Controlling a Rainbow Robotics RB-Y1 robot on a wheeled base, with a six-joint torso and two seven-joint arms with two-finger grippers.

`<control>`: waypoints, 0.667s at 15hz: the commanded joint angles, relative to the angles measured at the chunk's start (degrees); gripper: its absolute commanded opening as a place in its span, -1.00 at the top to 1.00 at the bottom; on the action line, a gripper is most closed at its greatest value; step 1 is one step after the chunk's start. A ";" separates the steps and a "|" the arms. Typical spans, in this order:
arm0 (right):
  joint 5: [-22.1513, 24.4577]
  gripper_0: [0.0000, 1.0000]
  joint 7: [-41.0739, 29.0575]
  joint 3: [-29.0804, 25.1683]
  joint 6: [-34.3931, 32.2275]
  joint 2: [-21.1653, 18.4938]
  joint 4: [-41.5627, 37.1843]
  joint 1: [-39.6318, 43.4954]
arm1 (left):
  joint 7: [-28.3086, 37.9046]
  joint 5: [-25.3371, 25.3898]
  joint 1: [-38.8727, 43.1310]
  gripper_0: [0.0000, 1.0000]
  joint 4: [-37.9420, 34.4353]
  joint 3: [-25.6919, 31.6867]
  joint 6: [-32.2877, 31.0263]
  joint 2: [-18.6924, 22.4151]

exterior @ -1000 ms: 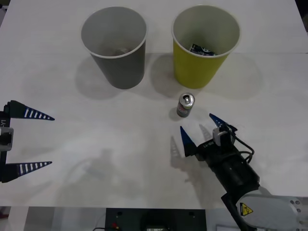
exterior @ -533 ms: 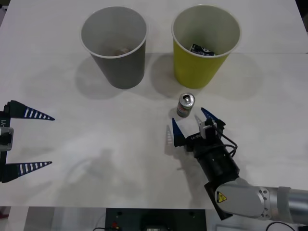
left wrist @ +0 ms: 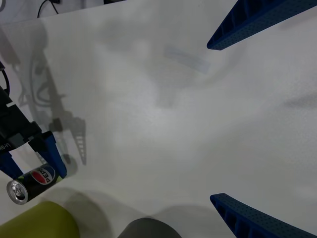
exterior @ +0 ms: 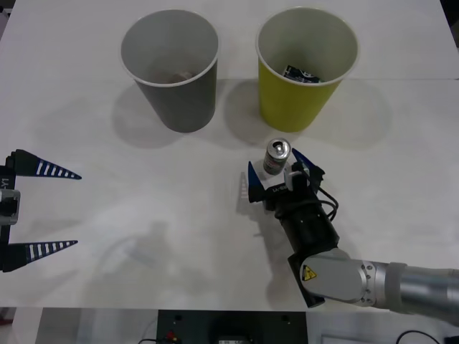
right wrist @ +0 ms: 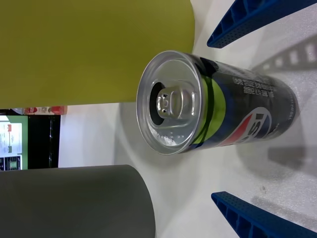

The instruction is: Put the can into the green bin and the plastic bottle into the gray bin

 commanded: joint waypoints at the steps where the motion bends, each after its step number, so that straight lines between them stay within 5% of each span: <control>1: -0.27 -1.00 0.12 -0.92 -0.90 0.90 1.34 -0.82 | 0.00 0.00 0.00 -1.00 0.00 0.00 0.00 0.00; 7: -1.68 -1.00 0.30 -2.15 -3.36 3.01 5.03 -2.22 | 0.00 0.00 0.00 -1.00 0.00 0.00 0.00 0.00; 8: -1.68 -0.71 0.30 -2.15 -3.36 3.01 5.03 -2.22 | 0.00 0.00 0.00 -1.00 0.00 0.00 0.00 0.00; 9: -1.59 0.34 0.39 -2.15 -3.36 3.01 5.03 -2.22 | 0.00 0.00 0.00 -1.00 0.00 0.00 0.00 0.00; 10: -1.68 0.99 0.30 -2.15 -3.36 3.01 5.03 -2.22 | 0.00 0.00 0.00 -1.00 0.00 0.00 0.00 0.00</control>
